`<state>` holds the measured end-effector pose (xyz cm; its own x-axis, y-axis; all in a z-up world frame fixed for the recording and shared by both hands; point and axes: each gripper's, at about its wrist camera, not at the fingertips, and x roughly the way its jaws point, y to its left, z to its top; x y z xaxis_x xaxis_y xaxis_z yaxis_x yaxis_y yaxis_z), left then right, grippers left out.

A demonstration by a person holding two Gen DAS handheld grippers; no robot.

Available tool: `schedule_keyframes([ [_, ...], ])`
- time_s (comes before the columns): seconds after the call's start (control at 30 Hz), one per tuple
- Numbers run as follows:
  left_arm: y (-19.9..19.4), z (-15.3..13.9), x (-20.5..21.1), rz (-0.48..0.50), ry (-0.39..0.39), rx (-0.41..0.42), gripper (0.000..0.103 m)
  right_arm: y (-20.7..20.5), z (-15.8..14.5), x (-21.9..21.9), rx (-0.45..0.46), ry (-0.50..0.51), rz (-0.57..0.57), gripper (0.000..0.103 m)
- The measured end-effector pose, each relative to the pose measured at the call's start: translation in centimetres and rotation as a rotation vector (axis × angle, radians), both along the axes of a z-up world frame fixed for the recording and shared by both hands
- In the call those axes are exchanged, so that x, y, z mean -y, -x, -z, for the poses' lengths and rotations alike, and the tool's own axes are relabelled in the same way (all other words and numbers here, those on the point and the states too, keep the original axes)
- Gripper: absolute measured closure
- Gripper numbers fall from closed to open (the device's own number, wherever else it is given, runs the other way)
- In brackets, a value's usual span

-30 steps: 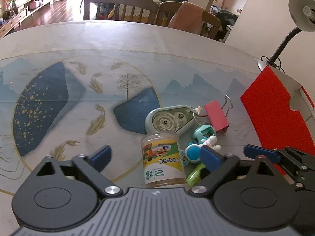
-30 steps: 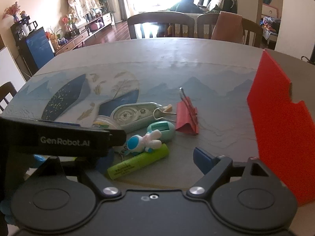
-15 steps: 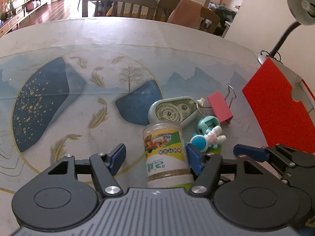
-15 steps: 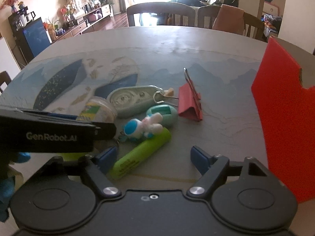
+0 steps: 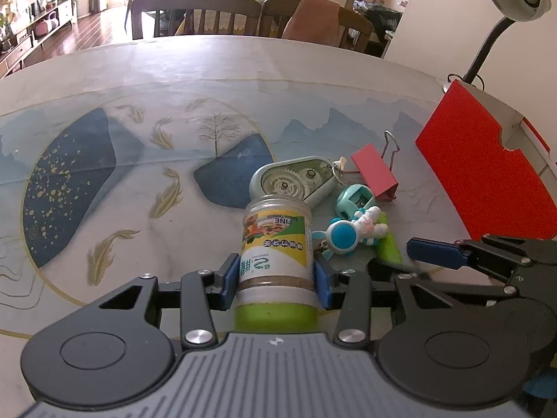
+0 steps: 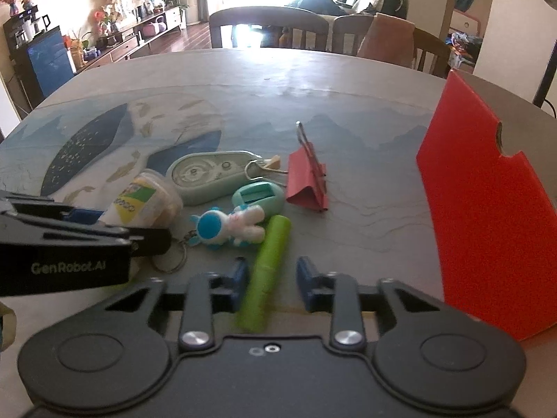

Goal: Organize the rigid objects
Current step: 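Grasp the green highlighter with the right tool while the left tool grasps the green-capped jar, then carry the highlighter and jar with both tools into the red box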

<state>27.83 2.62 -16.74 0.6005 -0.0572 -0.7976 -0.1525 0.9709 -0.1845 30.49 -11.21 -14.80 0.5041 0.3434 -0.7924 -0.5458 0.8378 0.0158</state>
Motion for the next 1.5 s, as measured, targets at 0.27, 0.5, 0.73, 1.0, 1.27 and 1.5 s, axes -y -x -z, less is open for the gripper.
schedule_keyframes([
  [0.27, 0.4, -0.1, -0.4, -0.021, 0.018, -0.024, 0.061, 0.3, -0.6, 1.5, -0.024, -0.022, 0.063, 0.087],
  [0.5, 2.1, -1.0, -1.0, -0.036, 0.057, -0.019, 0.061, 2.3, -3.0, 2.9, -0.016, -0.066, 0.079, 0.087],
  [0.73, 4.5, -2.3, -1.0, -0.021, 0.076, -0.005, 0.061, 4.7, -4.9, 4.3, -0.030, -0.093, 0.115, 0.087],
  [1.0, 7.5, -5.0, -0.5, 0.003, 0.115, 0.034, 0.061, 7.9, -8.1, 5.6, -0.013, -0.128, 0.140, 0.087],
  [1.27, 9.2, -9.1, 1.1, 0.068, 0.132, 0.096, 0.061, 9.9, -11.9, 7.5, 0.031, -0.158, 0.181, 0.087],
  [1.5, 8.9, -12.8, 3.2, 0.115, 0.119, 0.175, 0.061, 9.4, -14.6, 9.6, 0.081, -0.169, 0.203, 0.087],
])
